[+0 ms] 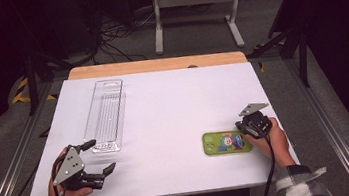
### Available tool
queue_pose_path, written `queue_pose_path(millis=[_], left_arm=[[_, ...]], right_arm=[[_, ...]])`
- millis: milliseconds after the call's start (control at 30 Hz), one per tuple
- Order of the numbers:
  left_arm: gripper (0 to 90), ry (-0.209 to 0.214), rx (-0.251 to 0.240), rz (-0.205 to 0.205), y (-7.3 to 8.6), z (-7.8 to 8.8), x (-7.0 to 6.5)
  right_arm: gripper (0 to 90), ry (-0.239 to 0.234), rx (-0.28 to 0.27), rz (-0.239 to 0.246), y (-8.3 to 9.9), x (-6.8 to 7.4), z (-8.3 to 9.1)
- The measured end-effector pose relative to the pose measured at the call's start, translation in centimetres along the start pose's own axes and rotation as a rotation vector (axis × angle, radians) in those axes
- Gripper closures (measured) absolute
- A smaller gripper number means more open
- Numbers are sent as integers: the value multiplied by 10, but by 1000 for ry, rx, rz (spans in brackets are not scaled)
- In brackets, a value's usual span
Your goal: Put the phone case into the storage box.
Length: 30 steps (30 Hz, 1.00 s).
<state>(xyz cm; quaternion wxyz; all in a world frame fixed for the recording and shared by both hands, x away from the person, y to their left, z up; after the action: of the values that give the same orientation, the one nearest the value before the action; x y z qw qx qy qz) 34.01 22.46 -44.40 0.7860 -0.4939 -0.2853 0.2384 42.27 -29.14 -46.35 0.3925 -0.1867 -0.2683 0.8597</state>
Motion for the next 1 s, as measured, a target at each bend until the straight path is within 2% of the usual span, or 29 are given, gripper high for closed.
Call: queue_pose_path(millis=[167,433,533,567,600,667,733,767,800,900,1000], left_arm=[[64,-1,3,3,0,0,-1],[64,3,5,-8,0,0,0],[64,5,8,-4,0,-1,-1],[64,4,8,-6,0,-1,-1],[64,5,9,-9,0,-2,-1],[64,3,17,-16,0,-2,-1],[64,3,19,-14,0,-3,-1],[64,1,20,-14,0,-3,-1],[64,4,21,-7,0,-3,-2],[66,2,20,-8,0,-4,-2],[66,6,25,-14,0,-5,-2]], right_arm=[[887,-21,-8,-12,9,3,7],[866,-24,-5,-9,16,8,14],[735,-6,-3,11,16,7,17],[609,19,-28,39,11,6,22],[609,19,-28,39,11,6,22],[521,24,-73,49,6,6,29],[382,-7,-107,73,-1,7,36],[288,-35,-98,96,-4,10,38],[232,-63,-74,123,-7,13,39],[143,-92,-47,193,-17,25,39],[114,-131,-8,256,-26,39,37]])
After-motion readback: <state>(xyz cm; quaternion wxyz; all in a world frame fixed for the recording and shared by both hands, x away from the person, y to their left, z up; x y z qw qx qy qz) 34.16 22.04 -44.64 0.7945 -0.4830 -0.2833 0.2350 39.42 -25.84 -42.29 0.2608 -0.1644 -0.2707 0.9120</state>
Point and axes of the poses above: each handheld gripper's, and its own axes: z roughly backward along the jaws, y roughly out of its underside, x roughly to its left, the point moved 3 cm from there along -z, roughly forward along the jaws, and after that the axes turned 5 degrees about -y, right-handed, at the moved point
